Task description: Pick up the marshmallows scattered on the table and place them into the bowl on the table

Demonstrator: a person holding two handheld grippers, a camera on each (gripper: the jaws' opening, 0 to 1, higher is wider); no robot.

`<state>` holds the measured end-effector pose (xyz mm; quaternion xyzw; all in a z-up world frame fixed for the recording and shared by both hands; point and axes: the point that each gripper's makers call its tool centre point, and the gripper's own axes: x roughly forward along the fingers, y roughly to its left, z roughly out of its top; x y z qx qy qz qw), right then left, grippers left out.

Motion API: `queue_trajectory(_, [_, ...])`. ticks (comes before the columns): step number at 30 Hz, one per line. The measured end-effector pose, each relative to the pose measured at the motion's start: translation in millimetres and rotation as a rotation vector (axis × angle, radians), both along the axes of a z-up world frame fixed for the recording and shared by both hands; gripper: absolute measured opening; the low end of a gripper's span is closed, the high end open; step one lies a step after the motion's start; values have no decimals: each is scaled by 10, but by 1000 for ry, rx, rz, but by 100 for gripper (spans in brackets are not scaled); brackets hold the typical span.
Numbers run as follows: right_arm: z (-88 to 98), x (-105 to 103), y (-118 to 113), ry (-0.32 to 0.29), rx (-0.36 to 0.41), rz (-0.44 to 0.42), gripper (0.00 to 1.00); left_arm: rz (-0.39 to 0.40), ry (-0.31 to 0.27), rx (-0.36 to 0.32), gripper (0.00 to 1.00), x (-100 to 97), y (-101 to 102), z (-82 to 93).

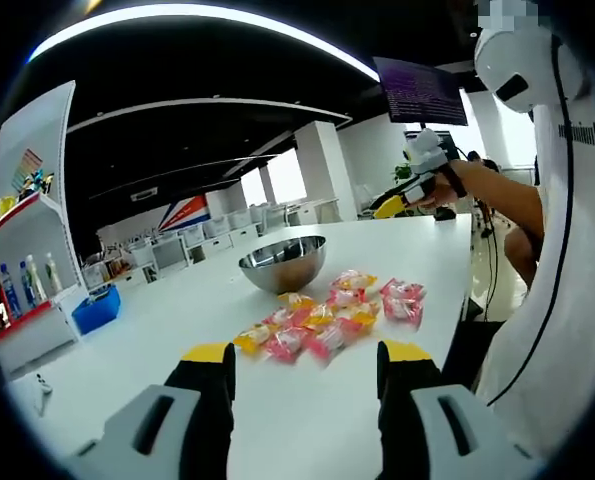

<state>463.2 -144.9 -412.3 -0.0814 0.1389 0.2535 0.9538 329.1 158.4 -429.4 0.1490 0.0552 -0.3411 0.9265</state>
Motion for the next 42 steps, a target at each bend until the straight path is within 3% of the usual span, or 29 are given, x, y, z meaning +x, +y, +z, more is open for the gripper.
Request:
queue_trajectory(7, [20,83,140,29,-44,22,56,-15,-2,31,58,24,-46,28])
queue_trajectory(17, [41,155,295,48,-44,31,54,13,8,37,58,32,53,39])
queue_trajectory(30, [-144,207,342,111,-20,18,52,32,-9,21,58,61,146,71])
queue_trajectory(42, [-337,299,364,179,-16,-8,48,12,-30,-8,58,86,96,132])
